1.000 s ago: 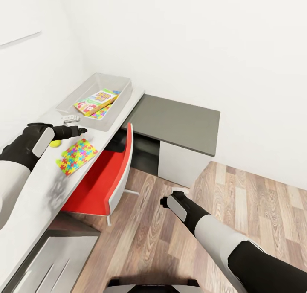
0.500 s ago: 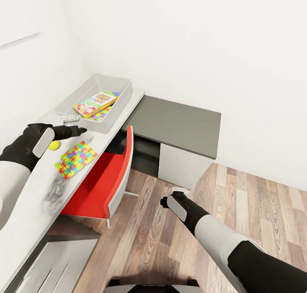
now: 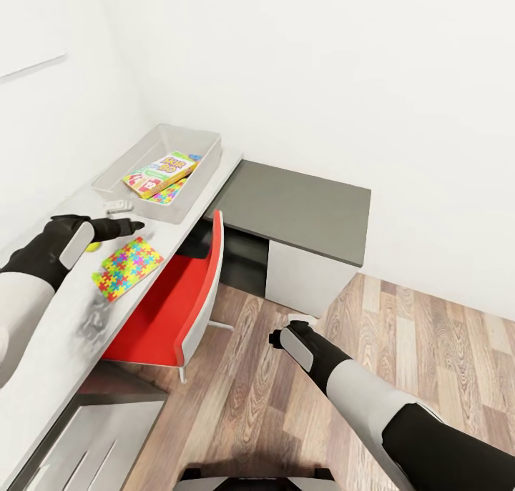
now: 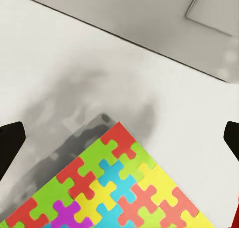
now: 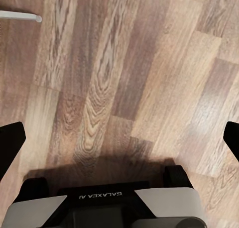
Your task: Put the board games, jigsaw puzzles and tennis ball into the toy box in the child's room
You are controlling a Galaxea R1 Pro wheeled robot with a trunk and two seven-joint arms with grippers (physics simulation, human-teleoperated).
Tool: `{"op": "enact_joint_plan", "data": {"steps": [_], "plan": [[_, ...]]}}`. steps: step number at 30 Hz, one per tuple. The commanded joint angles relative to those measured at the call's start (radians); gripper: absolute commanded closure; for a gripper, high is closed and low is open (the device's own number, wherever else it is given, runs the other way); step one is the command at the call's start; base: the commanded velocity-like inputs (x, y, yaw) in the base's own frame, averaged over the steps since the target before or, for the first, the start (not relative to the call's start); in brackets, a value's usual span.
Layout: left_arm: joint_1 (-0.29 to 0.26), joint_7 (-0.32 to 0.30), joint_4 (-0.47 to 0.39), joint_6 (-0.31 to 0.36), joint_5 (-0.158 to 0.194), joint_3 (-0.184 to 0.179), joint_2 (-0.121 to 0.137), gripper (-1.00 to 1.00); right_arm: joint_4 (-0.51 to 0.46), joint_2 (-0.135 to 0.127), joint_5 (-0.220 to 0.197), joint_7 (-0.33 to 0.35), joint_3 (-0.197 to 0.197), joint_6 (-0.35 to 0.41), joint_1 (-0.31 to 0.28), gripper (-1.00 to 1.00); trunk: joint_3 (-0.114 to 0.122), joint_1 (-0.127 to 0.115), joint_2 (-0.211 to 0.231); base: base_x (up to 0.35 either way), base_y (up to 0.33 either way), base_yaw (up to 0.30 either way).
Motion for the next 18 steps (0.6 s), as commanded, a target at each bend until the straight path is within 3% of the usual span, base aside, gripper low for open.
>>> {"op": "enact_joint_plan", "data": {"steps": [1, 8, 18], "plan": [[-0.001, -0.002, 0.008, 0.0, -0.013, -0.004, 0.0, -1.0, 0.0, 0.0, -0.005, -0.007, 0.006, 0.004, -0.001, -1.0, -0.001, 0.0, -0.002, 0.0, 0.0, 0.0], [-0.001, 0.0, 0.029, -0.005, -0.046, -0.002, -0.002, -1.0, 0.0, 0.0, -0.005, -0.006, 0.006, 0.004, -0.001, -1.0, -0.001, 0.0, -0.002, 0.0, 0.0, 0.0], [-0.001, 0.001, 0.044, -0.007, -0.052, -0.002, -0.003, -1.0, 0.0, 0.0, -0.005, -0.006, 0.006, 0.004, -0.001, -1.0, -0.001, 0.0, -0.002, 0.0, 0.0, 0.0]]}}
